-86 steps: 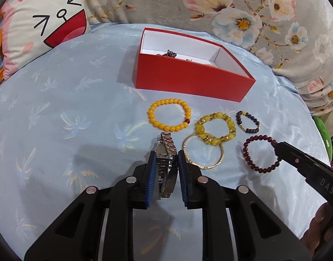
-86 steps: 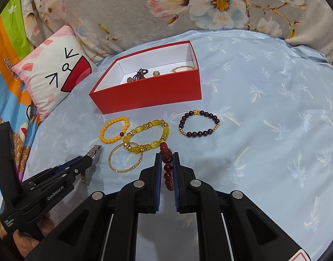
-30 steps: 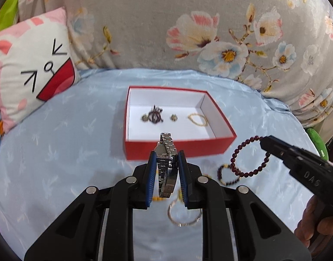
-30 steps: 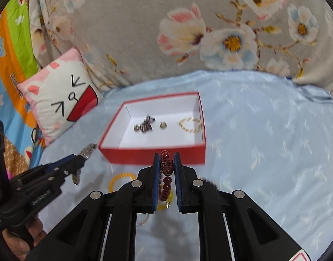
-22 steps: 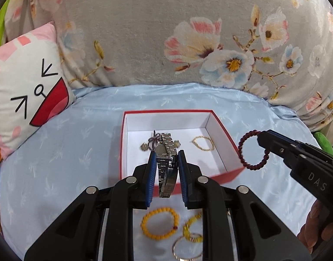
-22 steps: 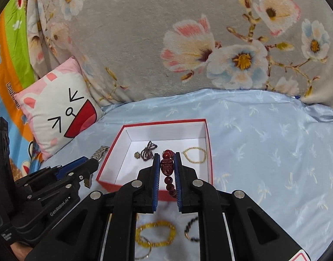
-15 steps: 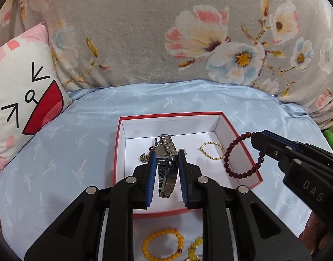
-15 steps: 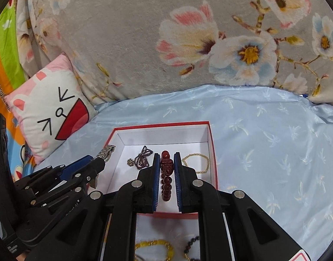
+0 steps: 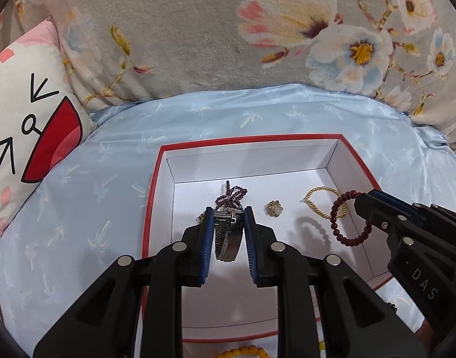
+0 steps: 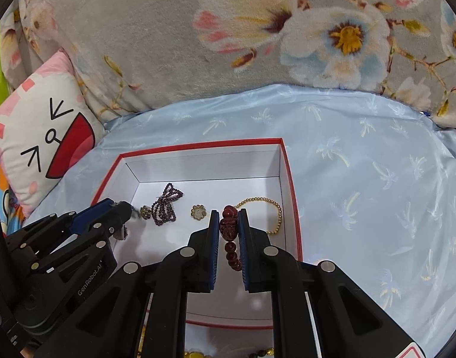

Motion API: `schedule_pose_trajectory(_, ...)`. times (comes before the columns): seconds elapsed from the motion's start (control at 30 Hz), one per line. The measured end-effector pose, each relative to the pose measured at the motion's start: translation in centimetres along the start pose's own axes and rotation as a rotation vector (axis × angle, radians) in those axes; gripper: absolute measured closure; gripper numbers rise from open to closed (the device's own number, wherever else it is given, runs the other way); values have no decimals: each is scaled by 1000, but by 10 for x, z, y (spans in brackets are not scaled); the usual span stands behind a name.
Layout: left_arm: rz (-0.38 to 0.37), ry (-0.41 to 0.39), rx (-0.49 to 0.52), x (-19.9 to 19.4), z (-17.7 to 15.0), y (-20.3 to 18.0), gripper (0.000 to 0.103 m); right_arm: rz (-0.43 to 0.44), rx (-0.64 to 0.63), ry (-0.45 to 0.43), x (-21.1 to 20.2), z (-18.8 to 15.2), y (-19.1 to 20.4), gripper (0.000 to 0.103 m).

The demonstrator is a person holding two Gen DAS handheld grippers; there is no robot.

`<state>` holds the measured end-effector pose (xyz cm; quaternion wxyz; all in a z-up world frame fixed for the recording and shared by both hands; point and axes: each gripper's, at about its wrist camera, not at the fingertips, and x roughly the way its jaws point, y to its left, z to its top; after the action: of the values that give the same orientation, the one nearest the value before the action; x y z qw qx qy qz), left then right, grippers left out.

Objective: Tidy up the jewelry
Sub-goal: 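Carry the watch and red bracelet into the red box and open both tools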

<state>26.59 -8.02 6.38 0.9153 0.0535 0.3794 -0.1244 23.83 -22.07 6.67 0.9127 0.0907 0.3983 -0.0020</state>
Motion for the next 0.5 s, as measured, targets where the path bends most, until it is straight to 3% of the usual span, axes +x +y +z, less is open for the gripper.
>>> schedule_pose_trajectory(0.13, 15, 7, -6, 6, 0, 1, 83, -7, -2, -1, 4, 0, 0, 90)
schedule_pose_trajectory(0.27, 41, -12, -9, 6, -2, 2, 82, -19, -3, -18, 2, 0, 1, 76)
schedule_pose_trajectory(0.3, 54, -21, -8, 5, -1, 1, 78, -19, -2, -21, 0, 0, 1, 70)
schedule_pose_trajectory(0.33, 65, -26, -9, 3, -1, 1, 64, -18, -3, -27, -2, 0, 1, 67)
schedule_pose_trajectory(0.4, 73, -46, -20, -2, 0, 3, 52, -23, -7, -41, -6, -1, 2, 61)
schedule_pose_trajectory(0.5, 73, -54, -19, -8, 1, 3, 52, -22, -14, -55, -15, -4, 5, 60)
